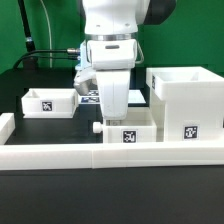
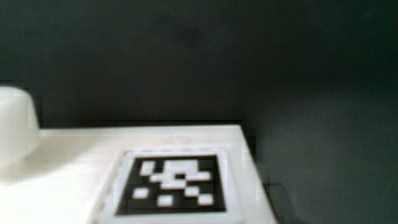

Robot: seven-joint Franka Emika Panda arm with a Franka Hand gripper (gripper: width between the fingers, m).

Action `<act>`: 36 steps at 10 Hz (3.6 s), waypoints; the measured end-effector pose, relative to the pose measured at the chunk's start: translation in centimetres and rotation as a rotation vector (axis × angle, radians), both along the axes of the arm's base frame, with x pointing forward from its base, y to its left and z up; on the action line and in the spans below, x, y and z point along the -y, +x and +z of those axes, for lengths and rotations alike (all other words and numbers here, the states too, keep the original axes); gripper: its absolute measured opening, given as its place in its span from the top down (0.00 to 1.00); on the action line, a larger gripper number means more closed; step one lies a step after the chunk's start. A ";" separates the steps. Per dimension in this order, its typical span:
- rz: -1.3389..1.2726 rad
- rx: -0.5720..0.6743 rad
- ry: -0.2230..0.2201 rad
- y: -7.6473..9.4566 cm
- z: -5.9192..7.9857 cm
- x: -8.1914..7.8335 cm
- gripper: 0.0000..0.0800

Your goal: Assemble drawer

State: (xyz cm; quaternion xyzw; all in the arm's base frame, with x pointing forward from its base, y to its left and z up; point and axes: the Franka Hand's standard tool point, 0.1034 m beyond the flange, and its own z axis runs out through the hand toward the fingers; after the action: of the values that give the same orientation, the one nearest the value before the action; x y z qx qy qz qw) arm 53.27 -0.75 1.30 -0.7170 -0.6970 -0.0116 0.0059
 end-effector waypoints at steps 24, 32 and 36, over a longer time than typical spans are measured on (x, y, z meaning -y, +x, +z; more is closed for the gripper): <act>-0.027 -0.031 -0.024 0.3 3.5 -1.2 0.19; -0.002 -0.040 0.013 -0.2 3.3 3.8 0.19; -0.026 -0.058 0.132 0.1 0.8 4.8 0.19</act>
Offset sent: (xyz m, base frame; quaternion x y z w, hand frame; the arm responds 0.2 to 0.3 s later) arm 0.0000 0.0000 0.0000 0.0000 0.0000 0.0000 1.0000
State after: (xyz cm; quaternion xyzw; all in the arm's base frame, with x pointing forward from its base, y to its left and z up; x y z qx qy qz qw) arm 53.32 -5.57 2.06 -0.7241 -0.6848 -0.0370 0.0730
